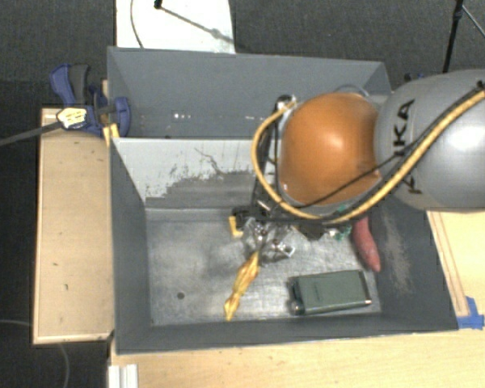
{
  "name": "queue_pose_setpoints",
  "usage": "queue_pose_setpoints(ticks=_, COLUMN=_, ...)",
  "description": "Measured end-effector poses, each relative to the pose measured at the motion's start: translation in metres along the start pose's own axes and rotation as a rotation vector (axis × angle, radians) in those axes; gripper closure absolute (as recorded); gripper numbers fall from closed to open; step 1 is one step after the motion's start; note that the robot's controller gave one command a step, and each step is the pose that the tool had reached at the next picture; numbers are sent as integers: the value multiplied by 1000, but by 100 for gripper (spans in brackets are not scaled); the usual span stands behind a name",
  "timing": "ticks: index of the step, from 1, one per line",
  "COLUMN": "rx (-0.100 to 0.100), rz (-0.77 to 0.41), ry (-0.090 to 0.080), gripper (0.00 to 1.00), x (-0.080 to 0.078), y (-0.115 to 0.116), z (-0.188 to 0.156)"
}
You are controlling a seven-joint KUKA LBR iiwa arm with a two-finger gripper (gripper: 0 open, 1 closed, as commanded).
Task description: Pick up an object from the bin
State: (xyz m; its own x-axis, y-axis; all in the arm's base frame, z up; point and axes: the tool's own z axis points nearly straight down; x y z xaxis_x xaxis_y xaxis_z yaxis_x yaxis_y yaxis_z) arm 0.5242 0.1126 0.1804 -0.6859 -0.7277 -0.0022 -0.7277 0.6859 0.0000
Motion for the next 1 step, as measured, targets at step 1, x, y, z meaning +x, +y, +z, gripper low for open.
queue_pose_setpoints(ticks=1, rx=0, rz=0, ry=0, gripper=100, x=0, y=0, z=-1)
